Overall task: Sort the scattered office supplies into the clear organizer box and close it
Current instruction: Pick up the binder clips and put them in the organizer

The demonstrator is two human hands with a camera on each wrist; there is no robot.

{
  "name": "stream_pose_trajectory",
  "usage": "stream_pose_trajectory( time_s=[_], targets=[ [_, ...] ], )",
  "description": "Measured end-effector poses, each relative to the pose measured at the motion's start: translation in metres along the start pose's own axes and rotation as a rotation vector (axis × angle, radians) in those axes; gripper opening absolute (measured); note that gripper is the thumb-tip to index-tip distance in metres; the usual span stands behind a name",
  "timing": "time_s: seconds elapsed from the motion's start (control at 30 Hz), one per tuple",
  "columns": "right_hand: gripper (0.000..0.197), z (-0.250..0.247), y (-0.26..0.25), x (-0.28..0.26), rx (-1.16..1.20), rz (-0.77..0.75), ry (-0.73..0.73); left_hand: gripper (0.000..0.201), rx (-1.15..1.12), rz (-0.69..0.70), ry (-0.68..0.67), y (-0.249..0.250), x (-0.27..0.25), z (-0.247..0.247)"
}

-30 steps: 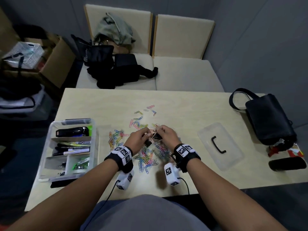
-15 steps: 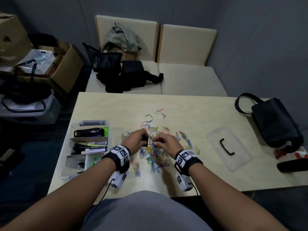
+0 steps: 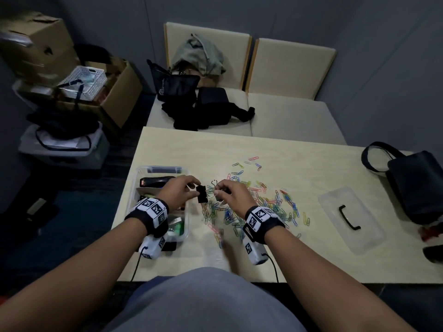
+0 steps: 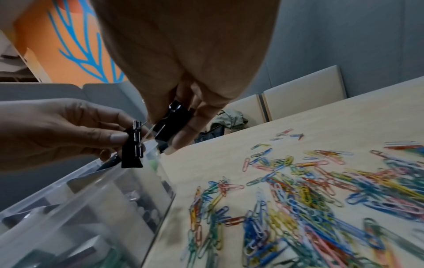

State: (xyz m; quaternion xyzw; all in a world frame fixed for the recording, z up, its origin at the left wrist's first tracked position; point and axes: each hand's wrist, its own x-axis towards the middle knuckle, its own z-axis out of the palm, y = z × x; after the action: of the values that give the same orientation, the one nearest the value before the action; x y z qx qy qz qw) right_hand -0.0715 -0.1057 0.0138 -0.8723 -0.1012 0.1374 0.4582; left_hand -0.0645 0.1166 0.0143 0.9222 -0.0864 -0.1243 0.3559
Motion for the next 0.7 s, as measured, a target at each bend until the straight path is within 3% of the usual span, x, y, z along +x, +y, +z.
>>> stream_pose_trajectory(
  time_s=[0.23, 0.33, 0.47, 0.7],
  targets=[
    [0.007, 0.03, -0.043, 0.019, 0.013, -0.048, -0.05, 0.019, 0.071, -0.08, 0.196, -0.056, -0.011, -0.053],
    [0.01, 0.047, -0.071, 0.024, -0.002, -0.109, -0.14, 0.022, 0.156, -0.131, 0.277, -0.087, -0.011, -0.067],
    [0.009, 0.077, -0.103, 0.033, -0.089, -0.181, -0.284, 0.033, 0.239, -0.203, 0.282, -0.117, -0.011, -0.073],
    [0.009, 0.115, -0.124, 0.042, -0.515, -0.3, -0.408, 0.04, 0.152, -0.215, 0.29, -0.129, -0.01, -0.072]
  ],
)
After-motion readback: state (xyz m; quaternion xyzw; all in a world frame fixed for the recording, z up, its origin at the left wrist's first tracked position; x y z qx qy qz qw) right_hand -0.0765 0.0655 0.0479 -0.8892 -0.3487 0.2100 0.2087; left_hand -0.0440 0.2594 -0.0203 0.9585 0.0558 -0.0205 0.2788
